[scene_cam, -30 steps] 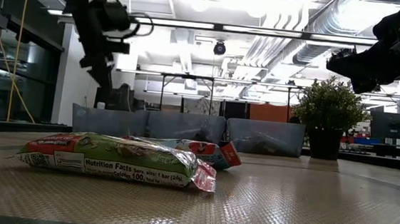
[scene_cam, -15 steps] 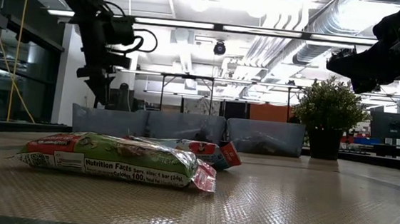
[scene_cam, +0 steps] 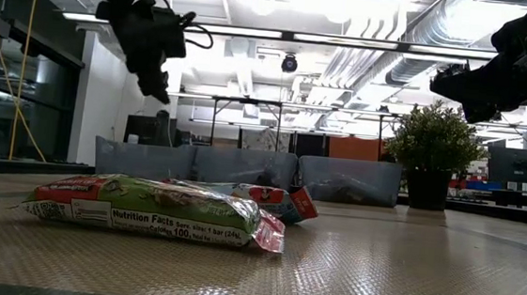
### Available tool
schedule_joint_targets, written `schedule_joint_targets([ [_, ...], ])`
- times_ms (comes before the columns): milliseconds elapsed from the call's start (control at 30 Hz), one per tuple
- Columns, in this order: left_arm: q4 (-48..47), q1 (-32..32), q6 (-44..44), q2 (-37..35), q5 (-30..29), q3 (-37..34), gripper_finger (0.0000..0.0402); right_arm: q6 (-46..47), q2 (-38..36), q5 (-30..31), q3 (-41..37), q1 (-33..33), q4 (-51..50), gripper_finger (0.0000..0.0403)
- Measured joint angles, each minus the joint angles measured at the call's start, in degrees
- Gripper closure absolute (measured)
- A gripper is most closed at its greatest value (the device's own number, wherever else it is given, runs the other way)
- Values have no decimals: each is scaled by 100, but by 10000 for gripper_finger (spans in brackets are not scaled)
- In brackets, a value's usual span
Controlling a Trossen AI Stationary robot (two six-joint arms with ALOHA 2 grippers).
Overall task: Pick and place Granola Bars by type
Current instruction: Put the red granola bar into the left black bin
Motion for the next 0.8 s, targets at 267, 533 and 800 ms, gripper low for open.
schedule_joint_targets([
  [267,-107,-674,-601,0,1336,0,283,0,1,0,0,1,0,402],
  [533,237,-1711,-829,0,1226,0,283,0,-1,0,0,1,0,402],
  [800,1283,-2898,-1269,0,567,0,283,0,0,0,0,0,0,402],
])
